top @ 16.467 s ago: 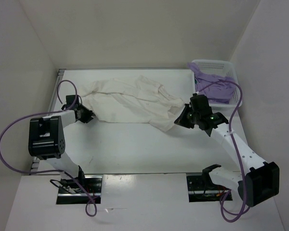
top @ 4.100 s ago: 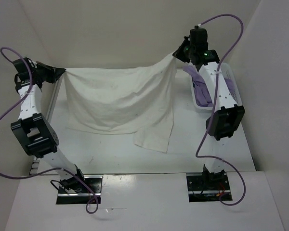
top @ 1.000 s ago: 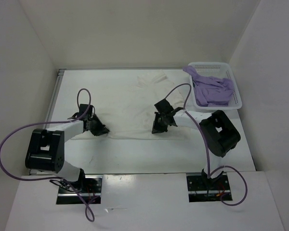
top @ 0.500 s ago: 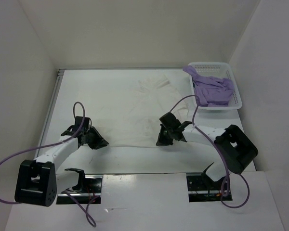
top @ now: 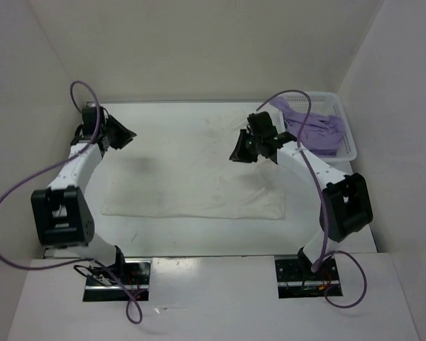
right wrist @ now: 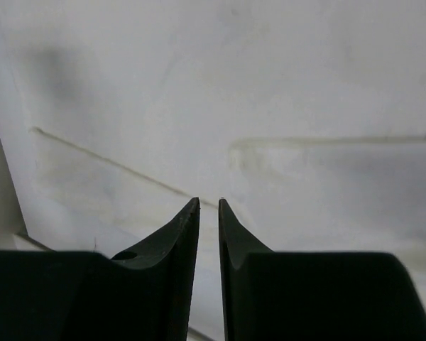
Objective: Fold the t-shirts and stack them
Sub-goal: Fold the flattened tshirt in 1/3 of the way, then grap the side of the flattened tshirt furthest away from the robot with both arms
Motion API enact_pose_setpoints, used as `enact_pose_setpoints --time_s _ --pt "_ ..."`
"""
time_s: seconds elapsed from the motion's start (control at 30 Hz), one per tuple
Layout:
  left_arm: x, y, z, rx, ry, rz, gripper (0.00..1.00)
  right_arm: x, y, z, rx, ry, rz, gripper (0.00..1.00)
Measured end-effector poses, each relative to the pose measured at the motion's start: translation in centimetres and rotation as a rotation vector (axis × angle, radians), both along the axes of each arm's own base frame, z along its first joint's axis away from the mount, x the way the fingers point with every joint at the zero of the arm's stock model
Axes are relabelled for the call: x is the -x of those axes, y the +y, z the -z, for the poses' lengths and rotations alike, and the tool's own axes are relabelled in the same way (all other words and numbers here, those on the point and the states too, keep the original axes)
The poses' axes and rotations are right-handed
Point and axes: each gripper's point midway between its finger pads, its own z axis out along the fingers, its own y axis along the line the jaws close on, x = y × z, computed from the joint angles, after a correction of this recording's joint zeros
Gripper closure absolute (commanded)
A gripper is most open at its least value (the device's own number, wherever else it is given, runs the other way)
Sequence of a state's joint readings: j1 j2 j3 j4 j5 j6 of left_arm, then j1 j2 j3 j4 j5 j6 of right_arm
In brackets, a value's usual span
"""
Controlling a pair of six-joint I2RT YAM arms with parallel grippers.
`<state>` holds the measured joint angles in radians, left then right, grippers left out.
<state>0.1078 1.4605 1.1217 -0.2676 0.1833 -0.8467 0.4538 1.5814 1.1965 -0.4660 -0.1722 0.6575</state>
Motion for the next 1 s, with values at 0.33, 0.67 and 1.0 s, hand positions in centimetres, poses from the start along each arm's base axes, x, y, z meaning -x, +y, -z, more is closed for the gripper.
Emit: enact_pose_setpoints --time_s 0.33,0.67,1.0 --pt "-10.4 10.3 13.7 -0.105 0.239 -0.208 0.51 -7.0 2.5 3.0 0.038 -0.01 -0.075 0.8" --pt "-15.8 14.8 11.8 -0.241 0.168 -0.279 0.51 -8.2 3.1 4.2 0.013 0.012 -0.106 0.78" --pt "-15.6 15.0 14.7 -0.268 0.225 -0.249 0.58 -9.7 2.4 3.4 -0.004 -0.011 -0.089 0.75"
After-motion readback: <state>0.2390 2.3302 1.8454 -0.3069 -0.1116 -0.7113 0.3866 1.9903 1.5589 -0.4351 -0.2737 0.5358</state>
